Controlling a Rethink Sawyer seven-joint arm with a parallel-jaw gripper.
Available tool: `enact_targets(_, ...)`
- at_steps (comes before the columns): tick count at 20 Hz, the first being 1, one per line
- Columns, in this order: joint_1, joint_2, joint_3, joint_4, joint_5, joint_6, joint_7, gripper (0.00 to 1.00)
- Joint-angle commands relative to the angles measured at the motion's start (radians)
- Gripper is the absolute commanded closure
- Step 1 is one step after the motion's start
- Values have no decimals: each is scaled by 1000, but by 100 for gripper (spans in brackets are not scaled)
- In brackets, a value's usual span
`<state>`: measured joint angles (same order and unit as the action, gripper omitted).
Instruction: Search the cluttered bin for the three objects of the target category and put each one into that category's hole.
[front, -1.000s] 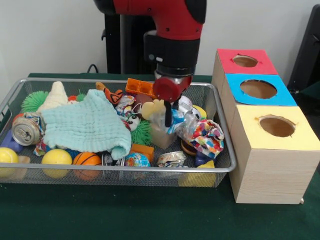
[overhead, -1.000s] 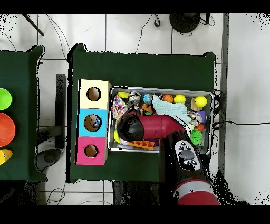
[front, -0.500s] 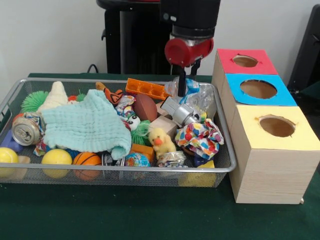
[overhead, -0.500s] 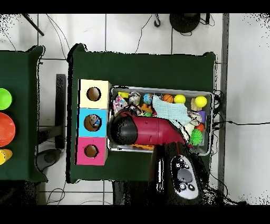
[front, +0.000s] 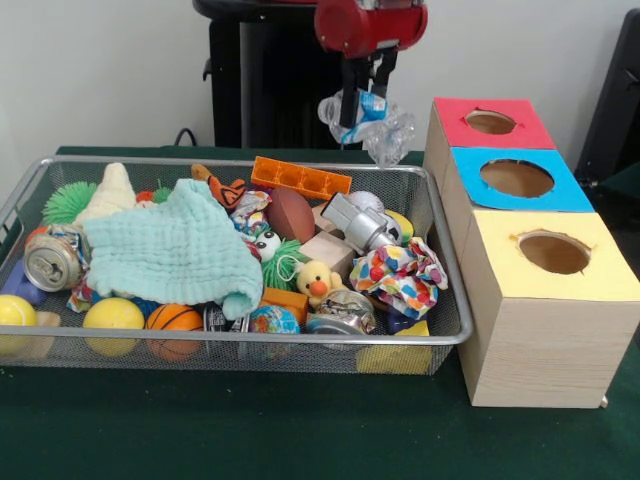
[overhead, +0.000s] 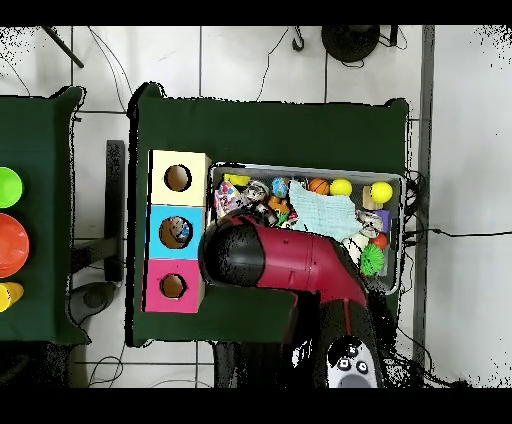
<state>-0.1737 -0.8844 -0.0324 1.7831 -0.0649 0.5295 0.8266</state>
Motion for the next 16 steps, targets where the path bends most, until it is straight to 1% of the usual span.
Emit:
enact_targets(1,69,-23,-66,74,51,80,372,100)
enact_targets(3,98,-10,-73,90,68,51,409,100)
enact_targets(9,188,-14,-101,123,117,28,492,100)
enact_targets(13,229,3,-115,124,131,0,532,100)
enact_targets(16,259,4,-120,121,141,4,560,100)
